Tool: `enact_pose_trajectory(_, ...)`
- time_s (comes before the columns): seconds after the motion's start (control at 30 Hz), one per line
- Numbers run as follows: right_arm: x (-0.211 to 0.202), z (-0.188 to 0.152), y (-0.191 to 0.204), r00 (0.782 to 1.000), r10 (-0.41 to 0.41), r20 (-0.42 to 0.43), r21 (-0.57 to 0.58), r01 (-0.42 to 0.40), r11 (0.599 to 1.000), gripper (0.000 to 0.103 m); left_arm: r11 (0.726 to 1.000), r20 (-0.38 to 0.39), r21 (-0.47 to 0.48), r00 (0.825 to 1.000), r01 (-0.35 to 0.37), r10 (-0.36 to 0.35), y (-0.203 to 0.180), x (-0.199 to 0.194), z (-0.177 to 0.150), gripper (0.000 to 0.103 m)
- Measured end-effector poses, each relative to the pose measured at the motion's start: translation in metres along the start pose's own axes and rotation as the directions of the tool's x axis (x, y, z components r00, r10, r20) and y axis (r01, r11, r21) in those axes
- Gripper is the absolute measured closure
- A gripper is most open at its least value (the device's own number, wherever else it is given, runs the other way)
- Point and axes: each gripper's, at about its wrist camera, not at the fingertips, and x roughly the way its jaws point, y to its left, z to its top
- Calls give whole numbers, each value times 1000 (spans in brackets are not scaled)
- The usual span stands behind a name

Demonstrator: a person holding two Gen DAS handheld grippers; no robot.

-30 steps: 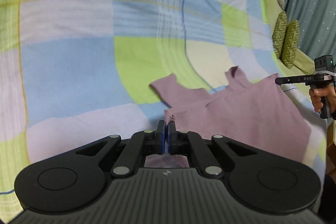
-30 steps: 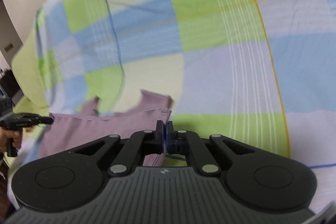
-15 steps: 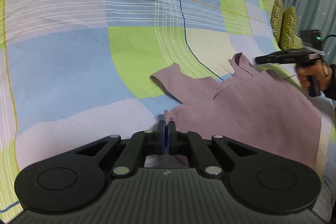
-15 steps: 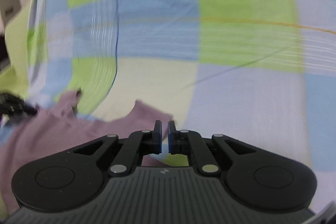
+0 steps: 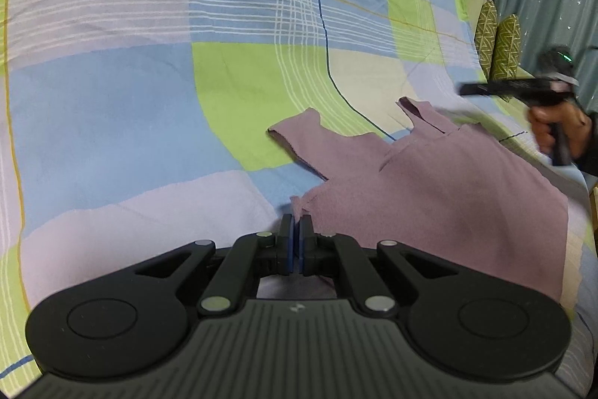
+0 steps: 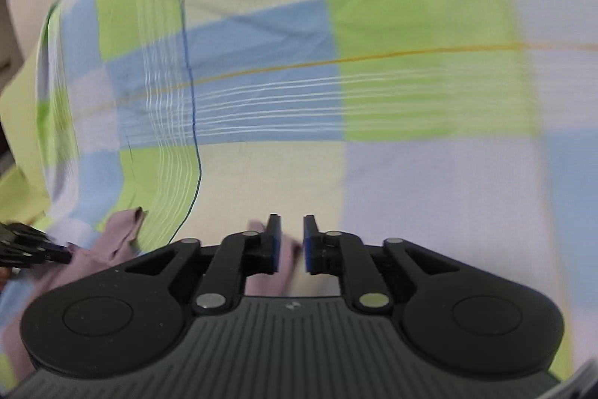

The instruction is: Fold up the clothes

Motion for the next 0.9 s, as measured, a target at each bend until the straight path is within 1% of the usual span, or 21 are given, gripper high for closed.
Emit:
enact_pose_trajectory(0.1, -30, -24, -14, 999, -10, -40, 73, 13, 997, 85, 1000, 1, -6, 1000, -1, 1, 0, 0, 0, 103)
enact_pose_trajectory(0.13, -32, -29, -17, 999, -8, -53, 85, 12, 996, 79, 1000, 0, -10, 1000, 0, 0, 0, 0, 0, 103)
enact_pose_trajectory(0.2, -32, -42, -24, 995, 0, -96, 110, 11, 994, 73, 1000, -1, -19, 1000, 1, -1, 1, 0, 0, 103)
enact_pose_trajectory(0.23, -29, -47, -28, 994, 5, -108, 119, 8, 993, 74, 1000, -1, -21, 1000, 1, -1, 1, -1, 0, 103)
enact_pose_trajectory(0.37, -18, -51, -40, 995, 60, -83, 194, -43, 980, 74, 999, 1, -32, 1000, 1, -1, 1, -2, -1, 103)
enact_pose_trajectory(0.4, -14, -50, -43, 993, 79, -85, 223, -58, 973, 78, 999, 2, -34, 1000, 0, 0, 0, -2, -2, 103)
enact_pose_trajectory(0.43, -12, -49, -45, 993, 79, -87, 238, -56, 970, 82, 1000, 3, -31, 1000, -1, 1, 0, -2, -2, 103)
enact_pose_trajectory(0.5, -11, -49, -48, 992, 88, -85, 259, -63, 964, 81, 1000, 5, -26, 1000, -5, 5, -2, -2, -3, 103)
enact_pose_trajectory(0.53, -10, -50, -50, 991, 102, -86, 266, -76, 961, 84, 1000, 8, -29, 1000, -5, 5, -2, -3, -3, 103)
enact_pose_trajectory(0.57, -9, -51, -50, 989, 115, -91, 271, -87, 959, 90, 999, 11, -32, 1000, -5, 6, -3, -3, -3, 103)
enact_pose_trajectory(0.6, -7, -51, -49, 986, 132, -102, 276, -100, 956, 101, 999, 21, -36, 1000, -4, 5, -4, -6, -4, 103)
enact_pose_trajectory(0.63, -8, -52, -47, 985, 138, -104, 271, -105, 957, 101, 999, 34, -42, 999, -2, 3, -5, -9, -4, 103)
enact_pose_trajectory(0.73, -18, -47, -34, 991, 112, -73, 217, -94, 972, 102, 999, 75, -41, 997, -4, 7, -7, -22, 1, 103)
enact_pose_trajectory(0.8, -28, -35, -26, 996, 83, -24, 170, -77, 982, 102, 1000, 99, -30, 995, -9, 12, -7, -29, 8, 103)
enact_pose_trajectory(0.87, -32, -24, -22, 997, 73, 10, 135, -74, 988, 102, 1000, 123, -10, 992, -23, 24, -2, -30, 22, 103)
enact_pose_trajectory(0.9, -33, -13, -17, 997, 68, 43, 108, -72, 992, 102, 1000, 132, -3, 991, -30, 30, 1, -28, 30, 103)
